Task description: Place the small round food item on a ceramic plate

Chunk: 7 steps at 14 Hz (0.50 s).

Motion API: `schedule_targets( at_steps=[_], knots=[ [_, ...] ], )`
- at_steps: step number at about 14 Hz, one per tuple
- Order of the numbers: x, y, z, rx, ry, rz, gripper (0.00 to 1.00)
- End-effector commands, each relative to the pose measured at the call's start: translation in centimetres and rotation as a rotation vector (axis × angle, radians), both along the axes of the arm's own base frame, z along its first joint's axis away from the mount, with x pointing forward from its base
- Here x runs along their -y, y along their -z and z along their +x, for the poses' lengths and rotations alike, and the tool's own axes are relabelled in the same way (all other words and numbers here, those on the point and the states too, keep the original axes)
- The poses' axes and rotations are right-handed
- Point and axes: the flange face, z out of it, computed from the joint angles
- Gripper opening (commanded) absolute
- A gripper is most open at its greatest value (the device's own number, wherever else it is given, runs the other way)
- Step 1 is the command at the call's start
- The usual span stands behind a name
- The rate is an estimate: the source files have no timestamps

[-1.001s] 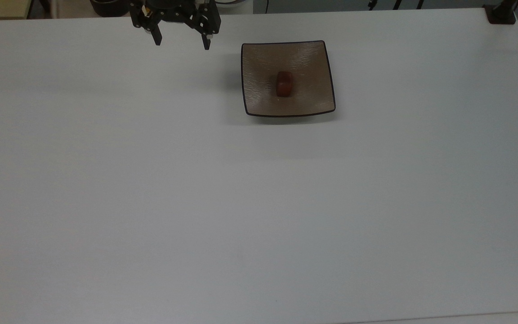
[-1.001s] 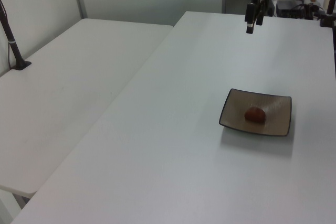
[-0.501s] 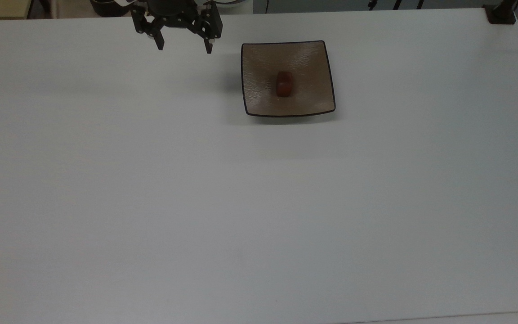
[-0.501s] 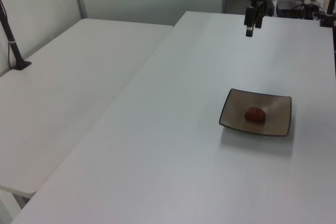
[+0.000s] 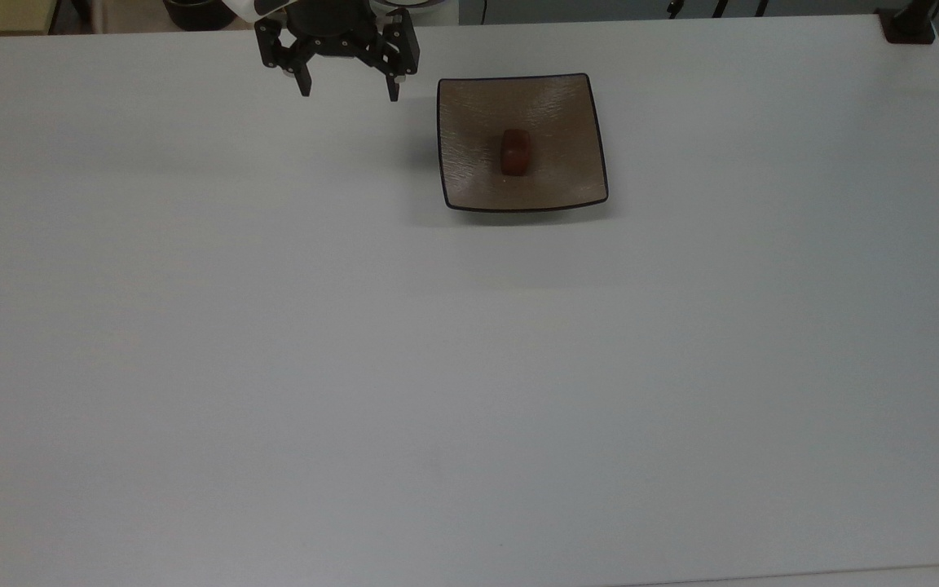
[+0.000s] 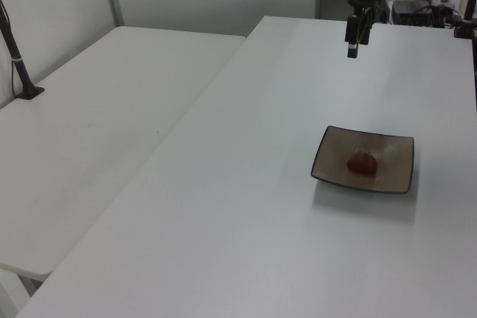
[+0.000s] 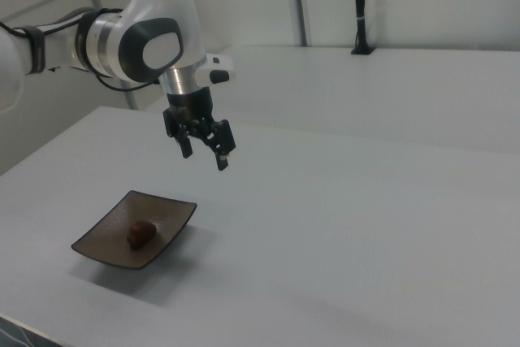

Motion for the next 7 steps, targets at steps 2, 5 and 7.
schedule_targets(
  at_steps=[2,5,7],
  knots=[
    [-0.38,-0.53,-0.58,-0.003,-0.017,-0.041,1.00],
    [-0.29,-0.55,-0.56,-0.001,-0.018,-0.041,1.00],
    [-0.24,-0.58,-0.45,0.010,-0.026,-0.048,1.00]
  ],
)
